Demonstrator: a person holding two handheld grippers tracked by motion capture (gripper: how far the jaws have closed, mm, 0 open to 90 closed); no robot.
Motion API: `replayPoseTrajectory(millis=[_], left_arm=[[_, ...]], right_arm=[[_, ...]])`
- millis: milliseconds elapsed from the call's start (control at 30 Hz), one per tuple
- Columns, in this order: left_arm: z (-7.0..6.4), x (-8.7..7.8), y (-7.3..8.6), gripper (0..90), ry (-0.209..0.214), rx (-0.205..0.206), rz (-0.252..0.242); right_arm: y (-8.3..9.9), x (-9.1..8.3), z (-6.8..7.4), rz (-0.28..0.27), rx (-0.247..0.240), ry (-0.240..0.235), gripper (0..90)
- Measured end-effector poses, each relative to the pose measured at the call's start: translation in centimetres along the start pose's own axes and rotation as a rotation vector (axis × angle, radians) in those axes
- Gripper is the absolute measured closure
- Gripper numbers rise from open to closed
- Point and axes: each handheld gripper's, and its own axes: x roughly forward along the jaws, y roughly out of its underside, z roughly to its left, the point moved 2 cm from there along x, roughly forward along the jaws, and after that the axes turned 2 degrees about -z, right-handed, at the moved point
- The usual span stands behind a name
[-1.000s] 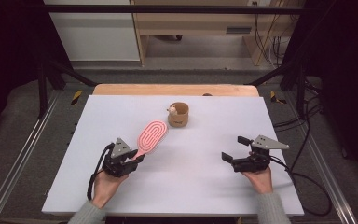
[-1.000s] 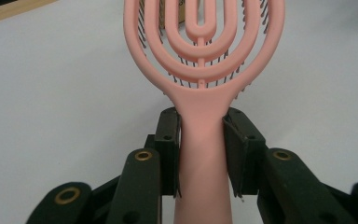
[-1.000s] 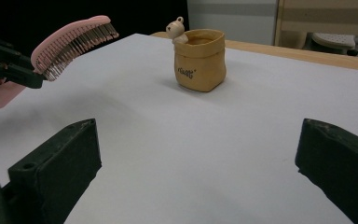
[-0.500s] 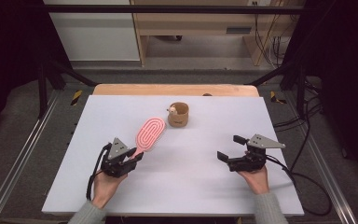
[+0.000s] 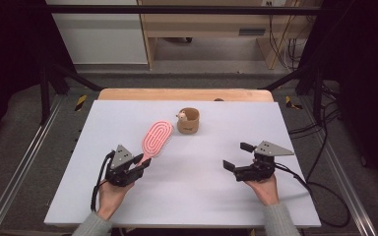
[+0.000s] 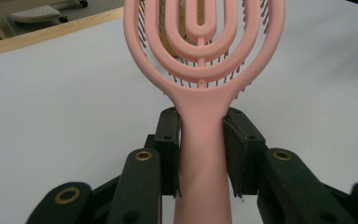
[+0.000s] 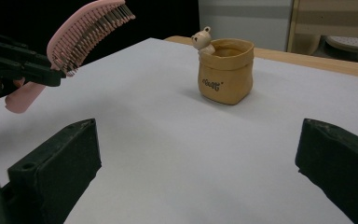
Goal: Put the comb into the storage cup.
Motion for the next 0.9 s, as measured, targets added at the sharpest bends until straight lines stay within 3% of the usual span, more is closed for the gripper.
replayPoseTrajectory(millis=[900], left_arm=[[-0.8,0.3,-0.5,68.6,-0.004,0.003,-0.023]], right_arm=[[-0.8,1.3,0.8,-0.009,0.03,0.003,0.5]])
